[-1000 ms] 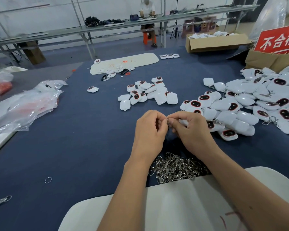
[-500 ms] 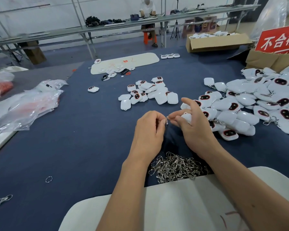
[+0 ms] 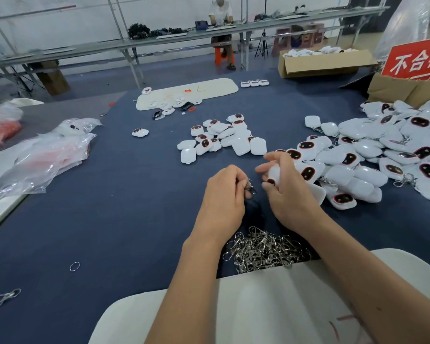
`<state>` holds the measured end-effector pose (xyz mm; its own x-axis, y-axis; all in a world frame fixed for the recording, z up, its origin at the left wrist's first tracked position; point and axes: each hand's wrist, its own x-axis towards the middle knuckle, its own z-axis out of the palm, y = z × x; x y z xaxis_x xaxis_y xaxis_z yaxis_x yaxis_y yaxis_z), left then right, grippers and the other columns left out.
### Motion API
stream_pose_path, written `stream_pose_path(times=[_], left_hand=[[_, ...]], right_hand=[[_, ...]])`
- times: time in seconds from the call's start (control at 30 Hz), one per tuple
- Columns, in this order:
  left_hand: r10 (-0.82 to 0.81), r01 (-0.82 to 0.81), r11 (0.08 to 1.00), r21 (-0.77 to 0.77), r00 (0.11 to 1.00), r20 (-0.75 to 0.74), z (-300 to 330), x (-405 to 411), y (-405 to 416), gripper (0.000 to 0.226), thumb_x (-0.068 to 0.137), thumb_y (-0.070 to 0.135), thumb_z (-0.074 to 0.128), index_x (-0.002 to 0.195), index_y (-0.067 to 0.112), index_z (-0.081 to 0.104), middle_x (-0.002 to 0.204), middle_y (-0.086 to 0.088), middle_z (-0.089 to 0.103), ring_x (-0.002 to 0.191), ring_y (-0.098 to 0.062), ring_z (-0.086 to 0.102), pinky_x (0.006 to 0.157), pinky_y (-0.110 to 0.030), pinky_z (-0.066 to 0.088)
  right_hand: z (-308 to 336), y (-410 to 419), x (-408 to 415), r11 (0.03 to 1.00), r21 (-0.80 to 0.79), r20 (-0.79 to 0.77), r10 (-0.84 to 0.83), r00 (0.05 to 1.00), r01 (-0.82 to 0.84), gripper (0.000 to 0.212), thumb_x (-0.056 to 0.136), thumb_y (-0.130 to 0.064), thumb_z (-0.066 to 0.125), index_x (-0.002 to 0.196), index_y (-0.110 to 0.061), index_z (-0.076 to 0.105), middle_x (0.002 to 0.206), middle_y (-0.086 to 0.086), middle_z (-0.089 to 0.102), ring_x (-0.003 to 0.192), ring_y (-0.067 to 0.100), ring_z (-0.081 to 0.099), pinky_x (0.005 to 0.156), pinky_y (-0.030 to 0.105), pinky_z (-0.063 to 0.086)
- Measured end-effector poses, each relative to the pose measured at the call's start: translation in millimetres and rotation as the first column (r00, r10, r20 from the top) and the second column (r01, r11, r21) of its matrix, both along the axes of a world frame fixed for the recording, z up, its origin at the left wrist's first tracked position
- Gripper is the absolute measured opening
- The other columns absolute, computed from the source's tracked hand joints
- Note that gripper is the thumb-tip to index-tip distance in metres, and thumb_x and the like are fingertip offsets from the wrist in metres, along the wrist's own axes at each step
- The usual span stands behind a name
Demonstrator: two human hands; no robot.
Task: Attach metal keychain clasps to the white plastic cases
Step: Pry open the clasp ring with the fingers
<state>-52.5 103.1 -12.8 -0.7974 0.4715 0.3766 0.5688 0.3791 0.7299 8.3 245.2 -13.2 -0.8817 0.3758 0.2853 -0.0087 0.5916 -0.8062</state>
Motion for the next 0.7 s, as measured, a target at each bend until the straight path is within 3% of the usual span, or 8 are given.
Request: stream_pose_path(times=[0.07,0.13,0.23,0.33,0.43,0.53,0.6,0.7], left_hand=[[0.002,-0.002,1.000,-0.003,1.000,0.005,0.4,0.4,-0.6,0.024,0.102,0.006,0.047,0.087,0.022,0.057,0.078,0.009,0.066,0.078,-0.007,0.063,0.071,-0.025,0.052],[0.003,-0.003,1.000,-0.002,1.000,0.006,1.1,0.4,-1.1,0.022,0.102,0.006,0.048,0.088,0.020,0.057,0.077,0.008,0.066,0.078,-0.008,0.063,0.074,-0.035,0.055],[0.008,-0.008,1.000,-0.009,1.000,-0.005,1.7,0.6,-1.7,0.022,0.102,0.006,0.048,0.088,0.020,0.057,0.077,0.009,0.065,0.078,-0.008,0.062,0.074,-0.034,0.053],[-0.001,0.001,1.000,-0.028,1.000,-0.002,2.4,1.3,-1.9,0.022,0.102,0.006,0.047,0.088,0.020,0.056,0.077,0.009,0.065,0.077,-0.008,0.062,0.073,-0.032,0.052],[-0.024,0.025,0.999,-0.044,1.000,0.014,2.0,3.0,-1.1,0.022,0.102,0.007,0.047,0.088,0.022,0.056,0.077,0.009,0.065,0.077,-0.008,0.061,0.071,-0.033,0.053],[-0.030,0.030,0.997,-0.066,1.000,0.008,2.2,3.1,-0.5,0.022,0.102,0.008,0.048,0.088,0.023,0.056,0.076,0.010,0.065,0.077,-0.009,0.060,0.069,-0.033,0.052],[-0.032,0.032,0.997,-0.073,0.999,0.008,2.4,3.5,-0.7,0.023,0.102,0.008,0.047,0.087,0.024,0.055,0.075,0.011,0.065,0.077,-0.009,0.060,0.069,-0.032,0.052],[-0.051,0.053,0.995,-0.086,0.998,0.023,2.0,4.8,-0.3,0.023,0.101,0.007,0.048,0.086,0.023,0.055,0.075,0.011,0.065,0.077,-0.009,0.060,0.069,-0.031,0.051]], right_hand=[[0.1,-1.9,0.5,0.999,0.012,0.013,0.030,0.999,-0.030,0.057,0.098,0.006,0.056,0.147,-0.012,0.035,0.130,-0.007,0.065,0.117,0.006,0.052,0.098,0.012,0.031],[-0.2,-4.3,0.5,0.999,0.019,-0.001,0.049,0.999,-0.049,0.051,0.099,0.000,0.061,0.142,-0.015,0.038,0.130,-0.004,0.069,0.117,0.012,0.059,0.095,0.015,0.035],[-0.5,-4.8,0.8,0.999,0.039,-0.072,-0.013,0.997,0.016,0.023,0.101,-0.007,0.061,0.119,-0.018,0.050,0.098,-0.002,0.073,0.087,0.005,0.068,0.073,0.013,0.041],[0.3,-2.3,-0.1,0.995,0.023,-0.127,-0.090,0.988,0.094,0.013,0.102,-0.011,0.059,0.112,-0.017,0.065,0.082,-0.010,0.068,0.073,-0.003,0.065,0.069,0.008,0.042],[-0.2,0.3,-1.6,0.988,-0.105,-0.108,-0.124,0.986,0.113,0.014,0.099,-0.019,0.064,0.113,-0.020,0.067,0.065,-0.014,0.062,0.071,0.014,0.069,0.074,0.029,0.052],[-1.2,2.2,-3.0,0.975,-0.185,-0.107,-0.147,0.983,0.126,0.010,0.098,-0.024,0.066,0.107,-0.018,0.067,0.078,-0.002,0.072,0.071,0.019,0.066,0.077,0.042,0.056],[-1.9,3.6,-4.1,0.969,-0.181,-0.112,-0.191,0.975,0.169,0.009,0.099,-0.028,0.064,0.097,-0.020,0.069,0.074,-0.003,0.072,0.065,0.013,0.066,0.069,0.038,0.056],[-3.8,3.2,-6.0,0.964,-0.174,-0.120,-0.221,0.968,0.199,0.011,0.099,-0.030,0.064,0.090,-0.024,0.066,0.060,-0.008,0.067,0.054,0.003,0.062,0.057,0.021,0.044]])
